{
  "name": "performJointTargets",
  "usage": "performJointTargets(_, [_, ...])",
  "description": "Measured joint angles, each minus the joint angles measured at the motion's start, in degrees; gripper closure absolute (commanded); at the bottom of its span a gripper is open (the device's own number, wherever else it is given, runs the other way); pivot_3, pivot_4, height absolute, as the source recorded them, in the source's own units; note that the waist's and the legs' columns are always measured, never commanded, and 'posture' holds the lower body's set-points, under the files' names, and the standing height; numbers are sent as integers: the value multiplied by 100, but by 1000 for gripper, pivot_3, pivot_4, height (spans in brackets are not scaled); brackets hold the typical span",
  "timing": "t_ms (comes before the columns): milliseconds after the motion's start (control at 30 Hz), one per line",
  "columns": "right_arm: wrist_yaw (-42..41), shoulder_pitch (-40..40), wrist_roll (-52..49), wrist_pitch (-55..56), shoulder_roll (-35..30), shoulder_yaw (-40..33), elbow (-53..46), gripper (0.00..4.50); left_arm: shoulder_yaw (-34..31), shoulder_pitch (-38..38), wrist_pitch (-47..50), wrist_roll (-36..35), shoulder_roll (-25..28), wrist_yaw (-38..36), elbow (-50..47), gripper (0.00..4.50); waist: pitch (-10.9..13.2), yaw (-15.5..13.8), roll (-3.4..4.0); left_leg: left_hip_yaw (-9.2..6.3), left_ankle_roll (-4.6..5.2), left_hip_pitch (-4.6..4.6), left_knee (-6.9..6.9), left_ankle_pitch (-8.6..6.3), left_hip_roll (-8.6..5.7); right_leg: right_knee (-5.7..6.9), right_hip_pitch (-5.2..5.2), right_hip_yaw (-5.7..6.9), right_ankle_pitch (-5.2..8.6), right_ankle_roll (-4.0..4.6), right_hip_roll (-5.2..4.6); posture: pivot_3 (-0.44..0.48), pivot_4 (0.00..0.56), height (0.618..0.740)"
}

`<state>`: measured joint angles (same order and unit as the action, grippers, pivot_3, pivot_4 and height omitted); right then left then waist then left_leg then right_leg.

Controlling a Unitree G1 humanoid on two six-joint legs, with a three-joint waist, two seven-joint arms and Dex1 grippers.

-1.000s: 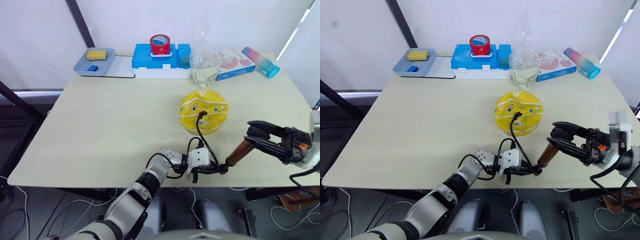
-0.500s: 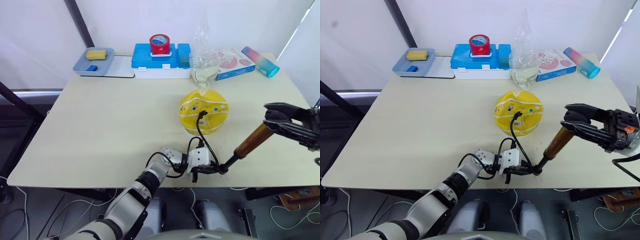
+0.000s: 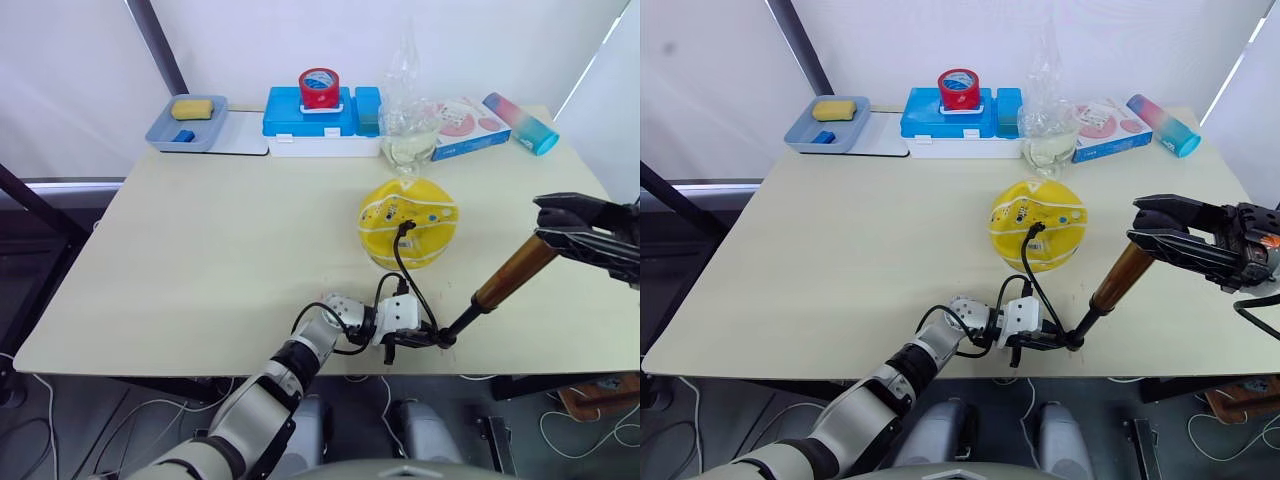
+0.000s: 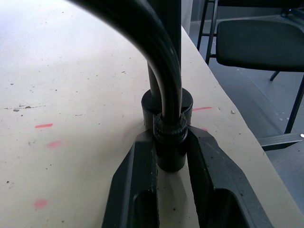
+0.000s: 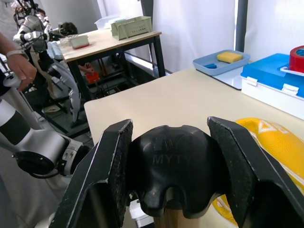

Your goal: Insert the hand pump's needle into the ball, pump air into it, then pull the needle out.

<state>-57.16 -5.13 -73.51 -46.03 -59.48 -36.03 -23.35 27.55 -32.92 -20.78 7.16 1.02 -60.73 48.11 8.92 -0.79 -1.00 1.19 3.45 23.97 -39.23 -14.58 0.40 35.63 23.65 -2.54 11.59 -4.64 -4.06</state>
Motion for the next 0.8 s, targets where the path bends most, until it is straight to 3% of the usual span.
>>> performJointTargets(400, [140, -35, -15, -107, 216, -3, 23, 2500, 0, 20, -58, 0, 10, 3, 9, 4122, -1, -1, -1, -3, 0, 8, 3, 0, 0, -4, 6, 3, 0, 0, 0, 0, 150, 739])
performJointTargets(500, [-16, 364, 484, 234, 401, 83, -227, 2500, -3, 29, -65, -1, 8, 19, 32, 4122, -11, -1, -18, -6, 0, 4, 3, 0, 2, -4, 2, 7, 0, 0, 3, 0, 150, 739])
performJointTargets(800, [-196, 1028, 1990, 1378, 1060, 1229, -346, 2500, -4, 59, -74, -3, -16, 73, 79, 4122, -26, 1, -39, -6, 0, -7, 2, -1, 4, -4, -8, 7, 1, -1, 2, 0, 150, 739])
